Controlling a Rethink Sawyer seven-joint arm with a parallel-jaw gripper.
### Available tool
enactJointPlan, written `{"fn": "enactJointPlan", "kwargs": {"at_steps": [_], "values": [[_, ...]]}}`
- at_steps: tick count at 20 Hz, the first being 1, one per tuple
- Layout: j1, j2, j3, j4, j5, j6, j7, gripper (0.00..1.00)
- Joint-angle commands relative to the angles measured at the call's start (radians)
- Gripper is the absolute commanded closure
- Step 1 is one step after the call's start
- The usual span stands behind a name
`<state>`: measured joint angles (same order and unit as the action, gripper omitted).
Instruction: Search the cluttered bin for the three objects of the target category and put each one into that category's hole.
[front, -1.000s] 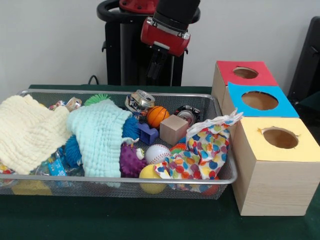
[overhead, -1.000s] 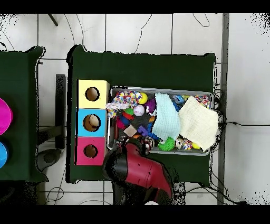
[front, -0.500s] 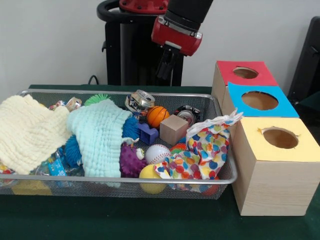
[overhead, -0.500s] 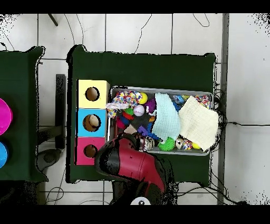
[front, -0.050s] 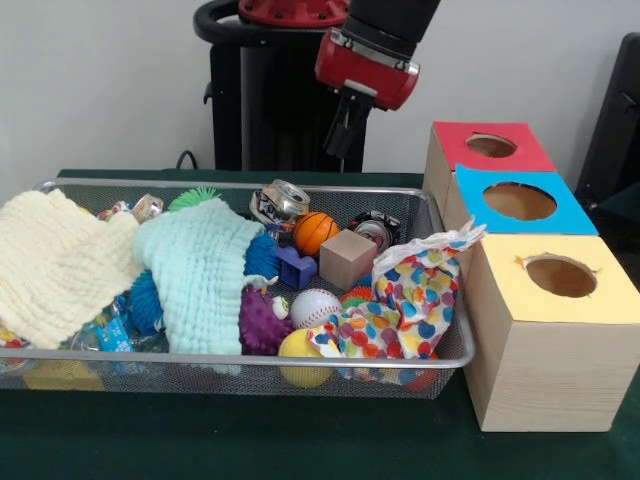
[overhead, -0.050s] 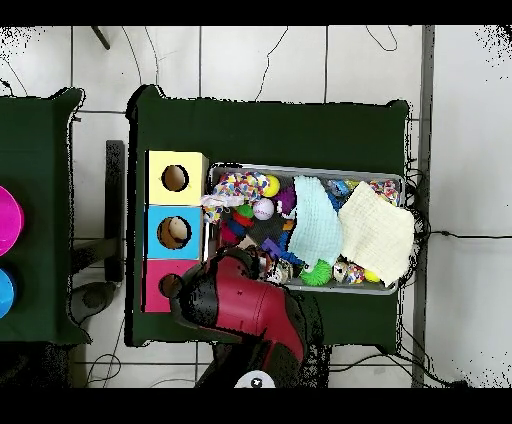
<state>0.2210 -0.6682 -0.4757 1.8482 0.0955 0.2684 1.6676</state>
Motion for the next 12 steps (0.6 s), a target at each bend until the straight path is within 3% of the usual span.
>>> {"fn": "enactJointPlan", "kwargs": {"at_steps": [1, 7, 12], "values": [[-0.005, 0.046, 0.04, -0.058, 0.049, 0.095, 0.216, 1.0], [-0.021, 0.029, 0.052, -0.074, 0.029, 0.117, 0.176, 1.0], [-0.052, 0.046, 0.086, -0.055, 0.033, 0.075, 0.176, 1.0]]}}
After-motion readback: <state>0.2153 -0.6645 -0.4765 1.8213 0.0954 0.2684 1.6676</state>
